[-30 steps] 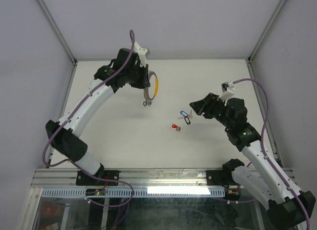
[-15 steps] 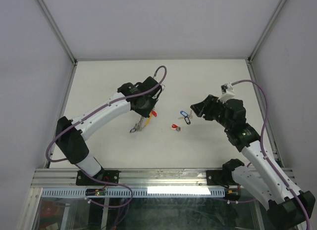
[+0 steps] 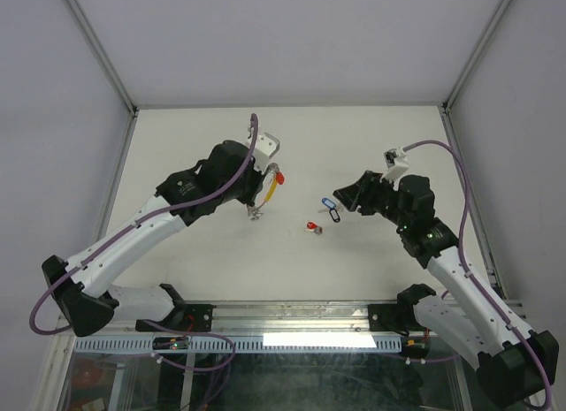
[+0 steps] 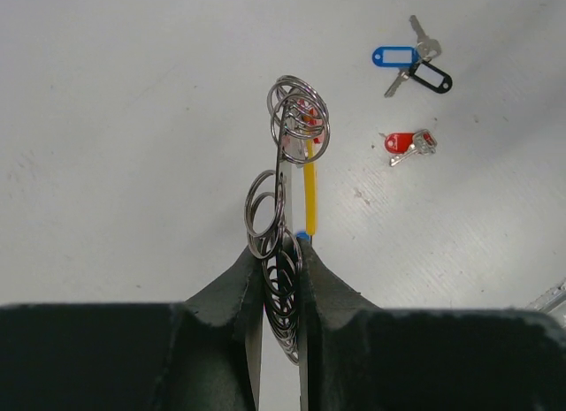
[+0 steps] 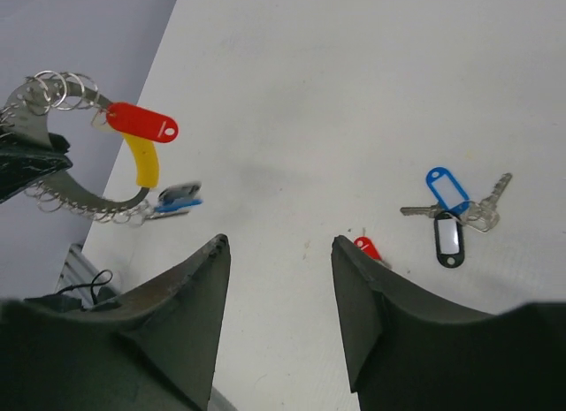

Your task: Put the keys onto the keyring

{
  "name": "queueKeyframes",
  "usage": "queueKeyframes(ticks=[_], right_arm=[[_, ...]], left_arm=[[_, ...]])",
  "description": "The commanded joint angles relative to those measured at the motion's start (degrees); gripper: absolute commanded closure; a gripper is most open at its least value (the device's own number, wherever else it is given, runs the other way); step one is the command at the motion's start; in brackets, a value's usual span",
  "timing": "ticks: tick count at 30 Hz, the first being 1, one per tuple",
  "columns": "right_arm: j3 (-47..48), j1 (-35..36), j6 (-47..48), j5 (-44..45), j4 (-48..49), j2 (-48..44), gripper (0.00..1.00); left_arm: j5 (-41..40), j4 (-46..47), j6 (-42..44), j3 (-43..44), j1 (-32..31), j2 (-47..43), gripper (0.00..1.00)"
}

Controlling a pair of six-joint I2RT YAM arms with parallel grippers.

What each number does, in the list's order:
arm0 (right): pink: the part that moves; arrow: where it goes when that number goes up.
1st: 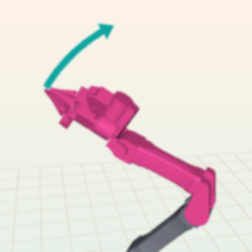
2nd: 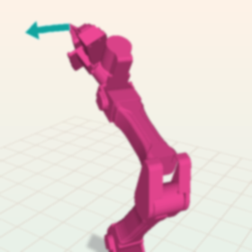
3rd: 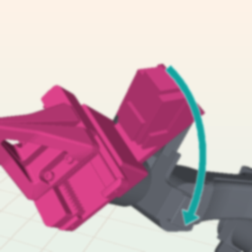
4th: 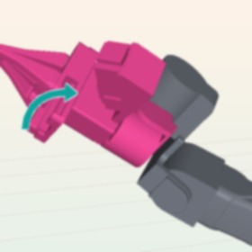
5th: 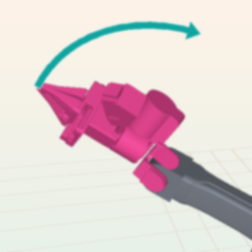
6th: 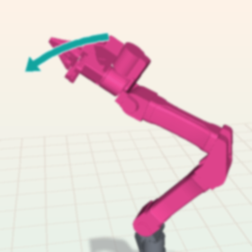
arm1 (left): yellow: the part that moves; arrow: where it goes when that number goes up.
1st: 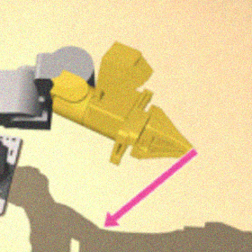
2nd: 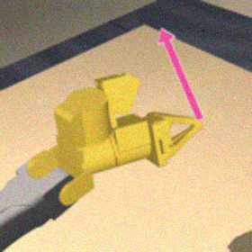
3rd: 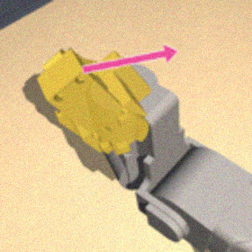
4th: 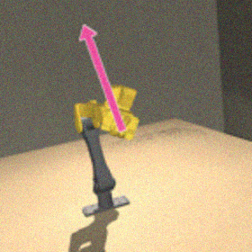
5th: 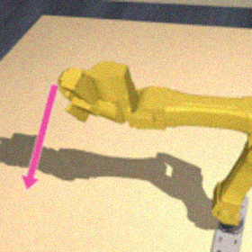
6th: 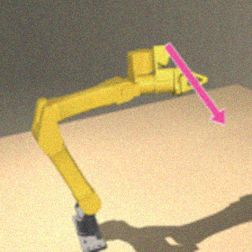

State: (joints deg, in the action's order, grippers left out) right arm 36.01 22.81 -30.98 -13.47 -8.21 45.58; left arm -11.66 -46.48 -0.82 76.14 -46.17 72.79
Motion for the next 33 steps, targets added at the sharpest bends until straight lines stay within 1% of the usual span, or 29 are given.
queueKeyframes(ticks=[1, 2, 5, 7, 9, 11, 13, 15, 16, 17, 18, 19, 20, 22, 25, 29, 33], right_arm=[[1.29, -0.19, 4.92, -14.04, 8.19, -0.27, 0.51], [0.48, -0.14, 4.85, -15.44, 9.80, -0.83, 0.53], [0.26, 0.21, 4.91, -16.64, 11.50, -2.36, 0.54], [1.19, 1.18, 6.08, -15.68, 9.99, -2.50, 0.55], [1.99, 2.38, 7.35, -13.31, 8.09, -2.59, 0.55], [1.93, 2.98, 7.84, -11.81, 7.53, -2.72, 0.55], [1.58, 3.12, 7.67, -11.39, 7.68, -2.50, 0.54], [1.44, 3.21, 7.23, -11.23, 7.68, -2.07, 0.54], [1.43, 3.21, 7.03, -11.22, 7.71, -1.82, 0.54], [1.45, 3.21, 6.89, -11.22, 7.70, -1.63, 0.54], [1.45, 3.27, 6.82, -11.22, 7.66, -1.56, 0.54], [1.43, 3.29, 6.81, -11.22, 7.53, -1.48, 0.54], [1.45, 3.34, 6.79, -11.16, 7.41, -1.51, 0.54], [1.43, 3.34, 7.02, -10.96, 6.91, -1.63, 0.54], [0.99, 3.35, 6.97, -10.62, 7.15, -2.14, 0.54], [0.26, 3.30, 6.85, -12.26, 8.94, -2.21, 0.54], [0.09, 4.10, 7.54, -18.23, 12.96, -1.36, 0.52]], left_arm=[[5.71, 14.94, 5.80, -5.91, -0.96, -6.82, 1.00], [6.69, 17.37, 7.21, -8.58, -1.12, -8.57, 1.00], [10.46, 23.96, 11.48, -14.01, -1.37, -14.26, 1.00], [12.69, 26.76, 13.22, -16.49, -1.29, -17.42, 1.00], [11.44, 28.23, 12.10, -17.36, -1.29, -18.88, 1.00], [7.83, 27.42, 10.48, -16.36, -1.25, -17.48, 1.00], [1.92, 24.07, 9.50, -13.77, -1.24, -13.70, 1.00], [-11.44, 19.06, 5.66, -9.32, -0.06, -8.06, 1.00], [-13.83, 15.88, 3.84, -6.74, 2.30, -5.20, 1.00], [-9.75, 12.94, 3.32, -4.34, 5.41, -2.95, 1.00], [-3.91, 11.02, 3.69, -2.86, 7.42, -1.48, 1.00], [0.96, 10.30, 4.43, -2.31, 7.18, -0.80, 1.00], [3.37, 10.19, 4.93, -2.40, 4.77, -0.51, 1.00], [1.21, 10.14, 6.09, -3.46, 0.96, -0.03, 1.00], [0.38, 11.05, 6.01, -4.84, 0.58, -0.47, 1.00], [5.99, 15.00, 6.63, -7.13, 0.62, -3.38, 1.00], [11.27, 20.78, 6.85, -11.56, 0.64, -7.34, 1.00]])
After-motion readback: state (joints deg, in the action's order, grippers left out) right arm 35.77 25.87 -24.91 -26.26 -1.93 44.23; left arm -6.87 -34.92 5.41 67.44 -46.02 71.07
